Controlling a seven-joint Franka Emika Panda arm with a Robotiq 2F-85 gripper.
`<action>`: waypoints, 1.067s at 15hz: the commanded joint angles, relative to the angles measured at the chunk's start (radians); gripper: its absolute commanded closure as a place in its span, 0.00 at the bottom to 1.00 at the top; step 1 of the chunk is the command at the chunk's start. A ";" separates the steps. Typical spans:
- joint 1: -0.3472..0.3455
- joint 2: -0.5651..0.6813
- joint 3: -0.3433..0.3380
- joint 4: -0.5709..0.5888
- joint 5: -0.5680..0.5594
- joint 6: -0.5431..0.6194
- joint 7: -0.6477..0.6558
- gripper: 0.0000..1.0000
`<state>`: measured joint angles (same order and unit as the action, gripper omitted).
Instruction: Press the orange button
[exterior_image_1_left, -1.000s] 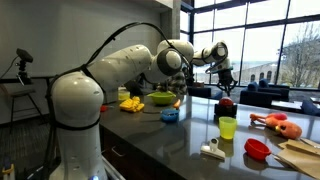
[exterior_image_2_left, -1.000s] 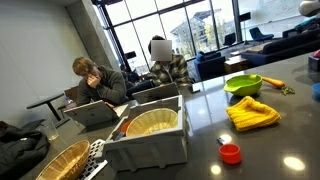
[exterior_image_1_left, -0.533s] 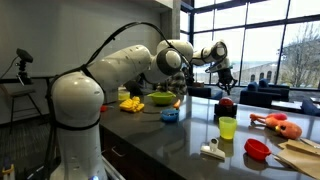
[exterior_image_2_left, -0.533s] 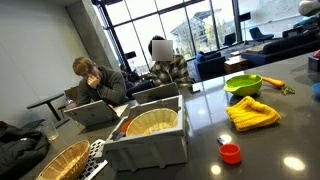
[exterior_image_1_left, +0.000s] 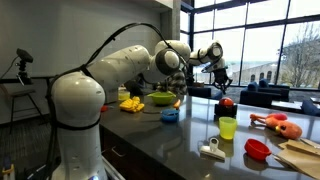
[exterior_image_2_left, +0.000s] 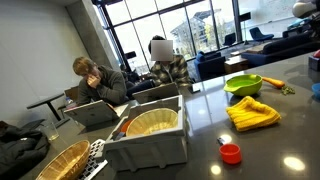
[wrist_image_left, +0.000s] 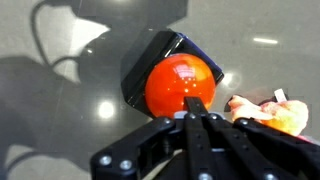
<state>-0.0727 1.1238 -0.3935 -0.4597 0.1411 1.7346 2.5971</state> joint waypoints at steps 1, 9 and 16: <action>0.004 -0.007 -0.029 -0.015 0.028 0.003 0.003 1.00; -0.003 0.000 -0.049 -0.027 0.028 -0.008 0.003 1.00; 0.003 0.008 -0.050 -0.037 0.025 -0.030 0.003 1.00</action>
<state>-0.0730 1.1265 -0.4238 -0.4979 0.1412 1.7223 2.5971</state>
